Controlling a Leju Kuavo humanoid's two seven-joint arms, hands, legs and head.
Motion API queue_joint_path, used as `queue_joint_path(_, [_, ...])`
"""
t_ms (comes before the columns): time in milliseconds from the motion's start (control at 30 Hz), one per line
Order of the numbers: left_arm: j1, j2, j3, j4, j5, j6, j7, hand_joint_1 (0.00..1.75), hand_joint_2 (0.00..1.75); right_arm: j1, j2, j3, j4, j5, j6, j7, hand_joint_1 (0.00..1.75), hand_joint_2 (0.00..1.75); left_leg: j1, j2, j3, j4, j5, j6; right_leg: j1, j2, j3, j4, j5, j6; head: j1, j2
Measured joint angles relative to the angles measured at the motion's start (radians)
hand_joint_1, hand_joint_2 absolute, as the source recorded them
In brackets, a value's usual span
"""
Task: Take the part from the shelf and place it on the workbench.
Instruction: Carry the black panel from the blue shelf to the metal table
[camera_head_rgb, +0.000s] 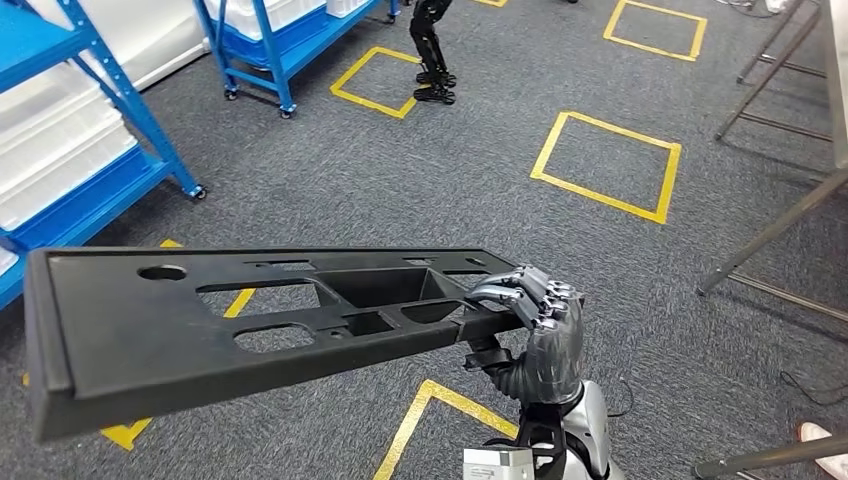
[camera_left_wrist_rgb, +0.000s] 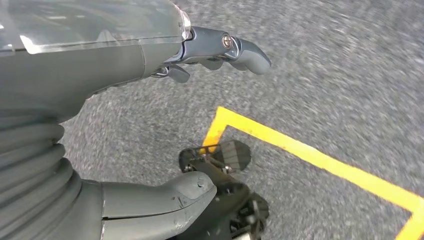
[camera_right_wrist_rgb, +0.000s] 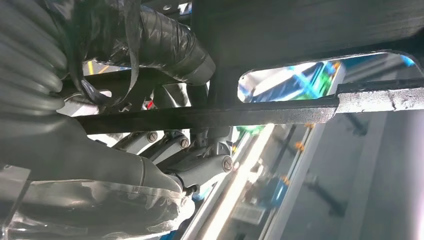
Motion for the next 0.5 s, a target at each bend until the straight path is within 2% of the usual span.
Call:
queue_joint_path(33, [-0.002,0.0,-0.003,0.0,-0.004,-0.002,-0.003,0.0,1.75,0.002,-0.001,-0.002,-0.006,0.002,-0.004,0.001,1.75,1.75,-0.002,0.008,0.002,0.0,-0.002,-0.005,0.005,0.0,0.002,-0.008,-0.003,-0.004,0.0,0.0])
queue_joint_path(100, [-0.006,-0.001,-0.011,0.0,-0.012,-0.003,-0.005,0.0,1.75,0.011,-0.002,-0.008,-0.018,0.009,-0.008,0.004,1.75,1.75,0.0,0.018,0.007,0.0,-0.008,-0.014,0.004,0.022,0.003,-0.014,0.001,-0.014,0.0,0.0])
queue_joint_path(133, [-0.007,-0.001,-0.013,0.0,-0.015,-0.003,-0.006,0.0,1.75,0.015,-0.003,-0.011,-0.025,0.014,-0.009,0.006,1.75,1.75,0.002,0.005,0.004,0.01,-0.019,-0.018,0.001,0.031,0.005,-0.019,0.004,-0.02,0.0,0.0])
queue_joint_path(167, [-0.008,-0.002,-0.015,0.0,-0.017,-0.003,-0.007,0.0,1.75,0.017,-0.003,-0.013,-0.03,0.018,-0.01,0.008,1.75,1.75,0.004,-0.016,-0.007,0.039,-0.04,-0.022,-0.002,0.04,0.008,-0.024,0.006,-0.026,0.0,0.0])
queue_joint_path(233, [-0.007,-0.002,-0.017,0.0,-0.019,-0.004,-0.009,0.0,1.75,0.02,-0.004,-0.015,-0.037,0.021,-0.011,0.009,1.75,1.75,0.007,-0.067,-0.061,0.158,-0.104,-0.025,-0.005,0.061,0.01,-0.027,0.008,-0.036,0.0,0.0])
queue_joint_path(267, [-0.005,-0.002,-0.018,0.0,-0.019,-0.004,-0.009,0.0,1.75,0.022,-0.005,-0.016,-0.038,0.021,-0.011,0.009,1.75,1.75,0.007,-0.079,-0.095,0.227,-0.131,-0.026,-0.004,0.073,0.009,-0.026,0.008,-0.038,0.0,0.0])
queue_joint_path(300, [-0.004,-0.002,-0.019,0.0,-0.019,-0.004,-0.009,0.0,1.75,0.024,-0.005,-0.016,-0.038,0.022,-0.011,0.009,1.75,1.75,0.007,-0.084,-0.121,0.276,-0.142,-0.028,-0.003,0.087,0.009,-0.024,0.007,-0.039,0.0,0.0])
queue_joint_path(333, [-0.002,-0.002,-0.02,0.0,-0.019,-0.004,-0.009,0.0,1.75,0.026,-0.006,-0.016,-0.039,0.022,-0.011,0.01,1.75,1.75,0.007,-0.086,-0.131,0.29,-0.134,-0.028,-0.003,0.101,0.009,-0.022,0.007,-0.038,0.0,0.0])
queue_joint_path(367, [-0.002,-0.002,-0.02,0.0,-0.019,-0.004,-0.009,0.0,1.75,0.028,-0.006,-0.017,-0.039,0.023,-0.011,0.01,1.75,1.75,0.007,-0.088,-0.123,0.264,-0.105,-0.028,-0.004,0.116,0.009,-0.019,0.005,-0.037,0.0,0.0])
queue_joint_path(400, [-0.003,-0.002,-0.02,0.0,-0.019,-0.004,-0.009,0.0,1.75,0.03,-0.006,-0.017,-0.039,0.024,-0.011,0.011,1.75,1.75,0.009,-0.096,-0.099,0.204,-0.064,-0.027,-0.005,0.13,0.01,-0.014,0.003,-0.035,-0.001,0.0])
queue_joint_path(467, [-0.003,-0.002,-0.021,0.0,-0.022,-0.005,-0.006,0.0,1.75,0.032,-0.007,-0.02,-0.041,0.032,-0.011,0.017,1.75,1.75,0.015,-0.146,-0.047,0.08,-0.009,-0.024,-0.006,0.156,0.003,-0.002,-0.002,-0.027,0.0,0.0])
queue_joint_path(500, [-0.003,-0.002,-0.022,0.0,-0.025,-0.006,-0.003,0.0,1.75,0.033,-0.007,-0.022,-0.044,0.038,-0.01,0.022,1.75,1.75,0.017,-0.168,-0.033,0.045,0.0,-0.023,-0.007,0.167,-0.002,0.002,-0.002,-0.021,0.0,0.0])
